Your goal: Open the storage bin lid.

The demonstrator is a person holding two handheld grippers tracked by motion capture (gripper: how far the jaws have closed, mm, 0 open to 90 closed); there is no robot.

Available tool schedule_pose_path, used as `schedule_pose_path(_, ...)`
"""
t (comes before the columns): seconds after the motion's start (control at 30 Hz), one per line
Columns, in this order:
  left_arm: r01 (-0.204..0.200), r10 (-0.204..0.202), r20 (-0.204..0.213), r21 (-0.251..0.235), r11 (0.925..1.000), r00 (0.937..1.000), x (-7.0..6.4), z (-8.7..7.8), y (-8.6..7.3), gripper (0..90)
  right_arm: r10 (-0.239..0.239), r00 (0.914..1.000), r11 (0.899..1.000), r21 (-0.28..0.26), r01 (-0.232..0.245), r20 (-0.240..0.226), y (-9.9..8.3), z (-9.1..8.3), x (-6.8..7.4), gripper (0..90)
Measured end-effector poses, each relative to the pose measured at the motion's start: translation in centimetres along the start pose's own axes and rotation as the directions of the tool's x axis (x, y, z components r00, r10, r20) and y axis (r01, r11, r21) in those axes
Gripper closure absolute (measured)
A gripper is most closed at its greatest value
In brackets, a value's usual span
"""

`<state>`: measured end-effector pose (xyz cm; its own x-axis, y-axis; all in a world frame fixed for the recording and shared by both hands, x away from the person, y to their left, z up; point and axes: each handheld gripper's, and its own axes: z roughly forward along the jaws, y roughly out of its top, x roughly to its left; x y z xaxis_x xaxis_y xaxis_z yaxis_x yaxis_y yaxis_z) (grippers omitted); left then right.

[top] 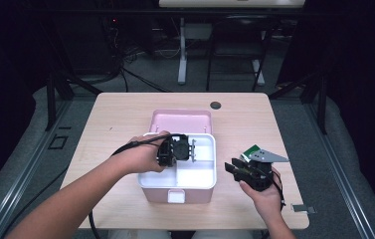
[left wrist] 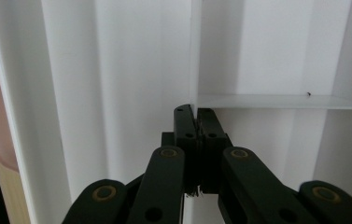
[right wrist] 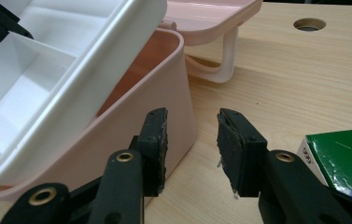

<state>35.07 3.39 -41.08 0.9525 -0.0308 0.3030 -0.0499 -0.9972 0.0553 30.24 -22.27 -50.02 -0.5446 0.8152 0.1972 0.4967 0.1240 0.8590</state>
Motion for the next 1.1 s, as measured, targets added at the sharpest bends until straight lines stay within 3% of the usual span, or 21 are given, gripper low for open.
schedule_pose_path(0.23, 0.047, -0.047, -0.021, 0.001, 0.9989, 0.9987, 0.6, -1.3, -0.8, 89.3, 0.012, 0.9999, 1.000, -0.007, -0.012, 0.000, 0.0, -0.1, -0.2, 62.1)
schedule_pose_path(0.3, 0.095, -0.095, -0.016, 0.001, 0.9954, 0.9953, 1.0, -1.6, -1.5, 89.3, 0.013, 0.9999, 1.000, -0.005, -0.013, -0.001, 0.0, -0.1, -0.2, 61.8)
schedule_pose_path(0.43, 0.140, -0.140, -0.006, 0.007, 0.9902, 0.9902, 1.3, -1.8, -2.3, 89.3, 0.014, 0.9999, 1.000, -0.004, -0.014, -0.001, 0.0, -0.1, -0.2, 61.4)
schedule_pose_path(0.53, 0.229, -0.229, 0.029, 0.022, 0.9733, 0.9730, 1.9, -2.0, -3.7, 89.3, 0.015, 0.9999, 1.000, -0.002, -0.015, -0.003, 0.0, 0.0, -0.2, 60.8)
schedule_pose_path(0.57, 0.229, -0.229, 0.029, 0.022, 0.9733, 0.9730, 1.9, -2.0, -3.7, 89.3, 0.016, 0.9999, 1.000, 0.001, -0.016, -0.002, 0.0, 0.0, -0.2, 60.7)
schedule_pose_path(0.6, 0.283, -0.285, 0.048, 0.032, 0.9585, 0.9574, 2.4, -2.1, -4.7, 89.3, 0.016, 0.9999, 1.000, 0.002, -0.016, -0.001, 0.0, 0.0, -0.2, 60.6)
schedule_pose_path(0.73, 0.377, -0.381, 0.064, 0.059, 0.9242, 0.9225, 3.2, -2.1, -6.8, 89.3, 0.015, 0.9999, 1.000, 0.004, -0.015, -0.003, -0.1, 0.1, -0.3, 60.4)
schedule_pose_path(0.77, 0.405, -0.409, 0.068, 0.062, 0.9122, 0.9102, 3.4, -2.1, -7.4, 89.3, 0.016, 0.9999, 1.000, 0.005, -0.016, -0.003, -0.1, 0.1, -0.3, 60.4)
schedule_pose_path(0.9, 0.472, -0.478, 0.074, 0.087, 0.8773, 0.8752, 4.0, -2.0, -9.8, 89.3, 0.017, 0.9999, 1.000, 0.006, -0.017, -0.003, -0.1, 0.1, -0.3, 60.3)
schedule_pose_path(0.93, 0.472, -0.478, 0.074, 0.087, 0.8773, 0.8752, 4.0, -2.0, -9.8, 89.3, 0.017, 0.9999, 1.000, 0.006, -0.017, -0.003, -0.1, 0.1, -0.3, 60.3)
schedule_pose_path(1.0, 0.509, -0.516, 0.069, 0.102, 0.8547, 0.8535, 4.3, -1.9, -11.2, 89.3, 0.018, 0.9998, 1.000, 0.008, -0.018, -0.004, -0.1, 0.1, -0.3, 60.2)
schedule_pose_path(1.03, 0.539, -0.547, 0.065, 0.105, 0.8356, 0.8347, 4.5, -1.9, -12.2, 89.3, 0.017, 0.9998, 1.000, 0.010, -0.017, -0.003, -0.1, 0.2, -0.3, 60.1)
schedule_pose_path(1.07, 0.555, -0.562, 0.062, 0.108, 0.8250, 0.8245, 4.6, -1.9, -12.8, 89.3, 0.018, 0.9998, 1.000, 0.009, -0.018, -0.003, -0.1, 0.2, -0.3, 60.1)
schedule_pose_path(1.1, 0.555, -0.562, 0.062, 0.108, 0.8250, 0.8245, 4.6, -1.9, -12.8, 89.3, 0.018, 0.9998, 1.000, 0.009, -0.018, -0.003, -0.1, 0.2, -0.3, 60.1)
